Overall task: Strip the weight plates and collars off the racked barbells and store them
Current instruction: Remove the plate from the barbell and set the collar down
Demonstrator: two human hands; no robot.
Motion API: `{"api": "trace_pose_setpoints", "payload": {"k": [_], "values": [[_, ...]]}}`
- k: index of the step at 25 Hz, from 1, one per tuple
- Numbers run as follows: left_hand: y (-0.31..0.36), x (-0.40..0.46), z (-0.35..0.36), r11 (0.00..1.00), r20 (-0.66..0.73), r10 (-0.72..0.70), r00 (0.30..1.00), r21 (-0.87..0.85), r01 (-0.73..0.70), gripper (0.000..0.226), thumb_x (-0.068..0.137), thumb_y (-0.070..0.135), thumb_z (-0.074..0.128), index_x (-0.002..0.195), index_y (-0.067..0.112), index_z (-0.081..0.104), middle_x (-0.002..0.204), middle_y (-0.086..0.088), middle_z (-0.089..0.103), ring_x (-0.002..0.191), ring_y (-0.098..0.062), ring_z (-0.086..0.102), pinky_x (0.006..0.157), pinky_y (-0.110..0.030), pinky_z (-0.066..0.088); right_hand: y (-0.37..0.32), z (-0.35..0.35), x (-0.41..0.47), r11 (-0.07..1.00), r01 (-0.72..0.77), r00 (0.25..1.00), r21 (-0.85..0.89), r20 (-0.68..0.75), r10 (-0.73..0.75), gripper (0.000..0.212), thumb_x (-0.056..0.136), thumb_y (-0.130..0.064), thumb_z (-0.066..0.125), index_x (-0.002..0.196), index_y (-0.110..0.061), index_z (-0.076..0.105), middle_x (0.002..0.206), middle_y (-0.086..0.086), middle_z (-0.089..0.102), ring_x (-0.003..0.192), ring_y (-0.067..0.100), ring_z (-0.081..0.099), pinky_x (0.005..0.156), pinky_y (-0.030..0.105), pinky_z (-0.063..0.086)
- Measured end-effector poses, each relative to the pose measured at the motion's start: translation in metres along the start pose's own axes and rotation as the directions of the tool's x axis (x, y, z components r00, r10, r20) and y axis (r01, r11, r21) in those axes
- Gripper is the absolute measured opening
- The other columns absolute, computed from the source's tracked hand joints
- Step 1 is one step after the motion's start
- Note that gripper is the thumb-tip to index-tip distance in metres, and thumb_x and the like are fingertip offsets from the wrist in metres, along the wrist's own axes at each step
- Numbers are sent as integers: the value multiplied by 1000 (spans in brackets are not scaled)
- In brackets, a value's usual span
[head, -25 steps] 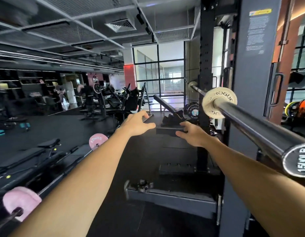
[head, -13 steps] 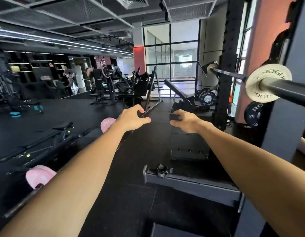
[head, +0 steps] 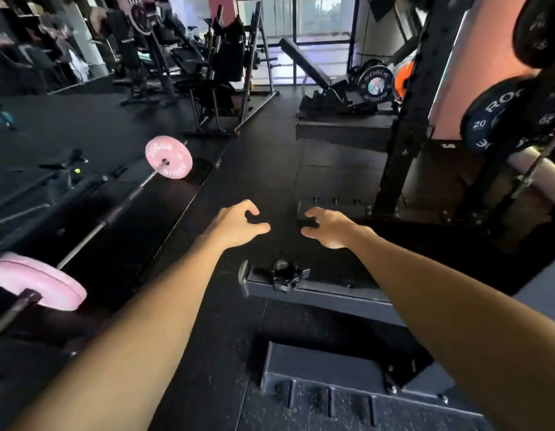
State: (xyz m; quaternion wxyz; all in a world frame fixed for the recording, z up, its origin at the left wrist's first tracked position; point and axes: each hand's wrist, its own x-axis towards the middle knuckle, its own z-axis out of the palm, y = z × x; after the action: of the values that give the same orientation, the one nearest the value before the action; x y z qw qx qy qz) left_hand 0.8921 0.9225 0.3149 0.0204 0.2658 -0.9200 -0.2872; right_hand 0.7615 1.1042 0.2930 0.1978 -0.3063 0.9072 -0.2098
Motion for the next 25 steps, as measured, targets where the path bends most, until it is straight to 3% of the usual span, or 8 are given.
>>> {"api": "trace_pose_setpoints", "payload": {"k": [3, 6, 9, 12, 15, 20, 23, 25], "values": [[-35, 35, 65, 998, 148, -51, 988, 33, 46, 45, 76, 50, 70, 116, 35, 57, 118, 1, 59, 103, -21, 59, 89, -37, 50, 36, 59, 43, 996, -77, 988, -34, 131, 81, 55, 96, -31, 54, 146, -22, 35, 145, 10, 46, 123, 29, 52, 100, 38, 45], [-61, 53, 116, 997, 290, -31, 957, 74, 10, 52, 75, 41, 77, 122, 31, 58, 121, 5, 54, 82, -18, 60, 77, -36, 56, 61, 109, 68, 991, -90, 971, -101, 214, 110, 52, 96, -19, 54, 145, -21, 37, 141, 11, 50, 117, 29, 56, 93, 37, 49], [-78, 55, 161, 981, 376, -18, 926, 183, -56, 61, 75, 40, 79, 130, 26, 56, 127, -4, 52, 105, -26, 57, 87, -35, 46, 73, 140, 76, 978, -50, 969, -201, 227, 96, 48, 94, -9, 51, 141, -20, 43, 132, 11, 56, 110, 29, 59, 85, 37, 51], [-87, 52, 196, 954, 262, -2, 965, 289, -76, 53, 77, 40, 77, 123, 20, 61, 119, -9, 51, 109, -31, 52, 89, -43, 48, 76, 156, 77, 940, -65, 975, -334, 179, 131, 39, 94, -5, 52, 130, -19, 53, 115, 8, 62, 101, 28, 62, 72, 34, 47], [-87, 54, 198, 989, 222, 35, 975, 134, -66, 44, 77, 32, 79, 114, 12, 64, 113, -10, 52, 103, -31, 55, 84, -40, 47, 73, 152, 77, 931, -76, 984, -357, 126, 128, 29, 95, -12, 54, 124, -19, 56, 112, 9, 63, 101, 30, 62, 73, 34, 45], [-73, 38, 138, 991, 140, 115, 983, 58, -124, 39, 81, 26, 77, 116, 15, 64, 106, -11, 55, 90, -30, 57, 78, -40, 49, 43, 107, 55, 986, -69, 996, -149, 50, 77, 22, 98, -25, 53, 119, -21, 55, 109, 9, 64, 98, 30, 62, 74, 35, 47], [-61, 6, 94, 986, 100, 164, 981, -31, -161, 31, 79, 22, 79, 106, 13, 66, 97, -7, 65, 82, -25, 61, 73, -34, 48, 17, 77, 21, 999, -24, 1000, -25, -6, 24, 25, 96, -26, 57, 120, -19, 56, 108, 8, 66, 94, 28, 63, 75, 36, 51], [-49, -23, 61, 978, 85, 188, 978, -112, -178, 25, 81, 21, 77, 101, 15, 65, 91, -1, 70, 80, -19, 64, 72, -33, 48, -1, 57, -12, 995, -3, 999, 96, -46, 7, 19, 94, -25, 59, 108, -12, 59, 102, 11, 68, 92, 30, 65, 80, 42, 55]]}}
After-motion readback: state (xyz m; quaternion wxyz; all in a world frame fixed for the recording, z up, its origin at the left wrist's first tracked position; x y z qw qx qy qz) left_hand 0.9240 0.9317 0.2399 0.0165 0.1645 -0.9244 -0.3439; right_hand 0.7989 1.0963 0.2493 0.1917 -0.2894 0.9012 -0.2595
